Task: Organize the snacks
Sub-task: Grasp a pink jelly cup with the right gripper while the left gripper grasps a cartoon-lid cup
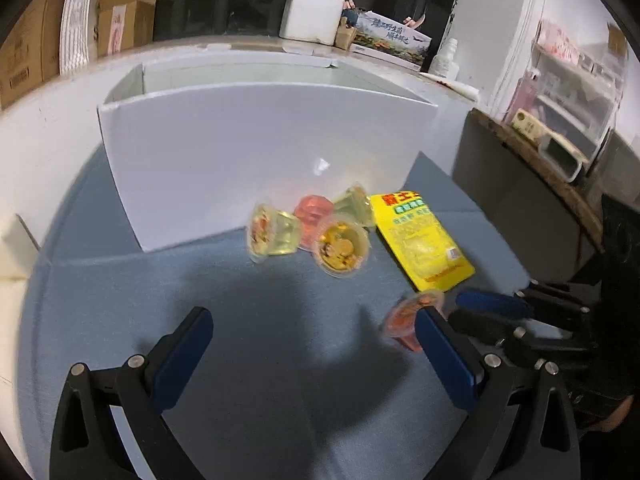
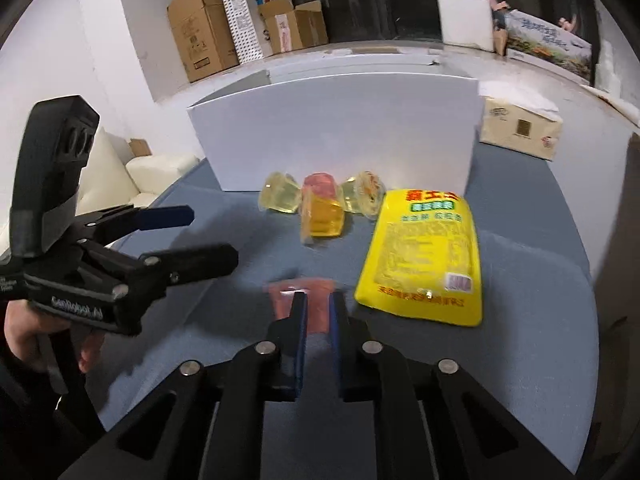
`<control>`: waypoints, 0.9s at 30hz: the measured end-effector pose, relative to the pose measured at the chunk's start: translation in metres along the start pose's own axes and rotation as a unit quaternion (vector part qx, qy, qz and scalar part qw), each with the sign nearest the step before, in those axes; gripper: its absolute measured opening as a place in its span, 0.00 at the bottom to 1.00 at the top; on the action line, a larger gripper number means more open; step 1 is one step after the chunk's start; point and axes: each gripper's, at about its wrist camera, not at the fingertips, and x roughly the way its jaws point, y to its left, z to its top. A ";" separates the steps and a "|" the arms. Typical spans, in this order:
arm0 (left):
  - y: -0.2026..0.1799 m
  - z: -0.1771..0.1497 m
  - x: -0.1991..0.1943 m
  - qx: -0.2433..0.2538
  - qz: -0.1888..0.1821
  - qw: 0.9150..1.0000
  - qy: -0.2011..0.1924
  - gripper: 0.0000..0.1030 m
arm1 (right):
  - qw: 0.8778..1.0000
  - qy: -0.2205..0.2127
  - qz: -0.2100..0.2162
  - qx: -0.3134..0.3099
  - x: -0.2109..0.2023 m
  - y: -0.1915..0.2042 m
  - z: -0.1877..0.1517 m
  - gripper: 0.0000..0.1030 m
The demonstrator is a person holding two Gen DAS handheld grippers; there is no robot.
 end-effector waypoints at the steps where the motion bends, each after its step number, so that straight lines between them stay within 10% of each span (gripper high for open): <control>1: 0.001 -0.002 -0.002 0.001 0.002 1.000 -0.001 1.00 | 1.000 -0.006 -0.003 0.002 -0.002 0.000 -0.003 0.55; 2: 0.001 -0.003 -0.004 0.003 0.007 1.000 -0.003 1.00 | 1.000 -0.006 -0.003 0.002 -0.002 0.000 -0.003 0.68; 12: 0.013 -0.007 -0.014 -0.009 0.011 1.000 -0.009 1.00 | 0.999 0.028 0.002 -0.027 0.036 0.016 0.012 0.68; 15: 0.012 -0.007 -0.013 -0.006 0.013 1.000 -0.006 1.00 | 0.998 0.049 0.013 -0.023 0.050 0.015 0.017 0.49; 27: -0.019 0.009 0.020 0.028 -0.006 0.999 0.020 1.00 | 0.999 -0.014 0.023 0.027 -0.018 -0.007 -0.002 0.49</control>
